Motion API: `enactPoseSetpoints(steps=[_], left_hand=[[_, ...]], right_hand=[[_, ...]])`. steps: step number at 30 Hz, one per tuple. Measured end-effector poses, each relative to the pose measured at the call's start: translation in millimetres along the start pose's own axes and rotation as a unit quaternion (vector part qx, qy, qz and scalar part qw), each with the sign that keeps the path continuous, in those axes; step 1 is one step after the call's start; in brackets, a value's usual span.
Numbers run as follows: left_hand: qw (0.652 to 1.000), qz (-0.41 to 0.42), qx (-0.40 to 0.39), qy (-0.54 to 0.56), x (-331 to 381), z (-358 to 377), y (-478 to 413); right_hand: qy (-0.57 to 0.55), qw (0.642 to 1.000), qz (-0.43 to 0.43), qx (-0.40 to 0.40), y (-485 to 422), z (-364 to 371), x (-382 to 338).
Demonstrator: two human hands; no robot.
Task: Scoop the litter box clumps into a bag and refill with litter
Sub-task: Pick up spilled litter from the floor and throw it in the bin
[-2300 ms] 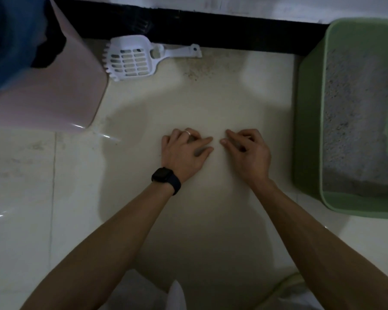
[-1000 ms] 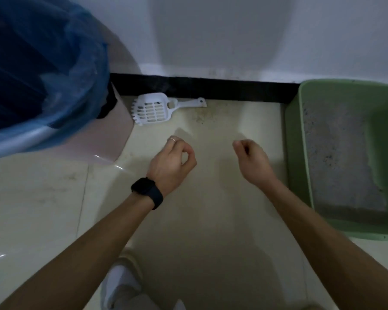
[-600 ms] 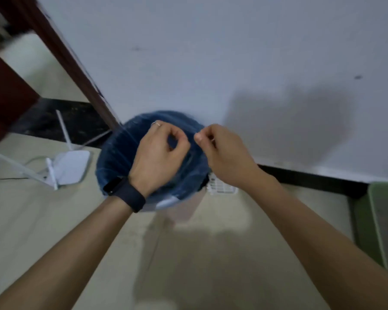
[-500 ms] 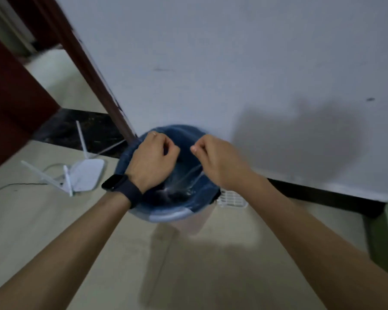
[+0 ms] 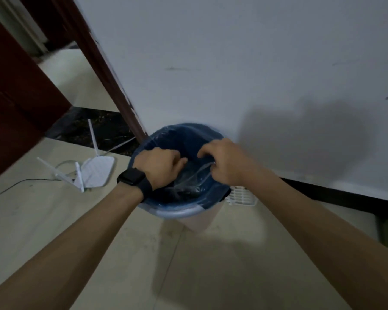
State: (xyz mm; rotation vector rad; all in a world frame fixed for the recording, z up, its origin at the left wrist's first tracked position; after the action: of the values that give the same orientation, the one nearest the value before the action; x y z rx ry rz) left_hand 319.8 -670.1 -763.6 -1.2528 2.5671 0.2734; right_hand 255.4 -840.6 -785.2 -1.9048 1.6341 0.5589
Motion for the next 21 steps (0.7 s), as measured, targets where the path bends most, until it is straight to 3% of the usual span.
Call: enactPoseSetpoints(steps=[2,4,7,9,11,14,17,21], left_hand=[[0.992,-0.006,0.114,0.056,12,-16,9],[0.967,0.003,0.210,0.143,38,-30,26],[0.936,0.083,0.283,0.195,101,-23,54],[0.937,0.130,0.258,0.198,147,15,67],[0.950,0.157,0.185,0.196,186,69,76],[0.966,0.194,0.084,0.150,225,152,94],[0.973,0.141,-0.021,0.183,238,211,105],[0.963,0.063,-0.040,0.259,249,243,120]], right_hand=[[-0.119,0.986,0.016,0.111,15,-20,0],[-0.189,0.948,0.053,0.252,45,-37,16],[-0.236,0.887,0.166,0.359,108,-37,72],[-0.232,0.871,0.255,0.349,159,-16,115],[-0.194,0.869,0.330,0.312,214,15,150],[-0.168,0.837,0.432,0.290,292,62,186],[-0.154,0.802,0.490,0.305,352,96,203],[-0.133,0.786,0.498,0.341,396,122,203]])
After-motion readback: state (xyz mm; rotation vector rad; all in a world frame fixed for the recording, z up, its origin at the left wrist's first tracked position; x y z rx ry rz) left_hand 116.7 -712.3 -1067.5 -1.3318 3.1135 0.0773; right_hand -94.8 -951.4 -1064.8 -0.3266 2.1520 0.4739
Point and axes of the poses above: each hand's wrist, its own y-axis away from the middle knuckle, its own z-axis out of the palm, x = y × z, the point moved 3 cm from there along -y, towards the middle knuckle, and after that the axes turned 15 degrees about -y, right-handed, at the moved point
